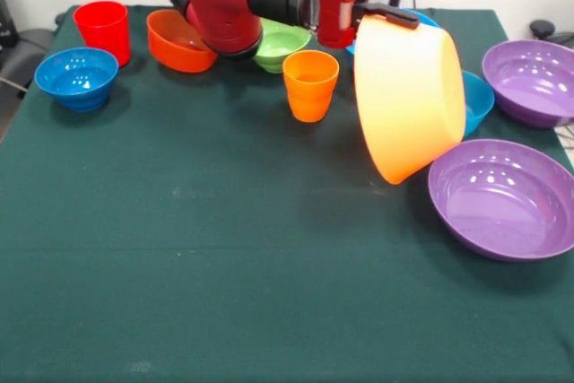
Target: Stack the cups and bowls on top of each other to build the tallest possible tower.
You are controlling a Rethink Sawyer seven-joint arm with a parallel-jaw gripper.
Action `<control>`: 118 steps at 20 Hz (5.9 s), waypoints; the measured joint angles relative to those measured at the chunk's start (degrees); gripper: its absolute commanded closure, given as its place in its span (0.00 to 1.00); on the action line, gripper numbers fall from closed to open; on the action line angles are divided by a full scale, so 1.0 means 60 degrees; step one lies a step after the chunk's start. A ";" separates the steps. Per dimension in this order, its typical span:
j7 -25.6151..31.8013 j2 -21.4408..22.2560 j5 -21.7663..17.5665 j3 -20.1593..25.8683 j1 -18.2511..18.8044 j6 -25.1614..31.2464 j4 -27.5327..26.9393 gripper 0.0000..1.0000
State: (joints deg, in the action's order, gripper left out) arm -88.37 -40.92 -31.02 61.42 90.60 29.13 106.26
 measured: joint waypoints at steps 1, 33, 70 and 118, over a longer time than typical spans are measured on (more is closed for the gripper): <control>0.0000 -0.0009 0.0006 0.0000 -0.0013 0.0042 -0.0006 1.00; 0.0235 -0.0604 0.0133 0.0212 -0.0512 0.1173 -0.0972 1.00; 0.0235 0.1363 0.0731 0.0965 -0.1698 0.1340 -0.1198 1.00; 0.0108 0.4698 0.1648 0.1010 -0.3321 -0.0228 -0.0753 1.00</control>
State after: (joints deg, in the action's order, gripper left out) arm -87.72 -12.74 -21.13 67.48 70.68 27.76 101.75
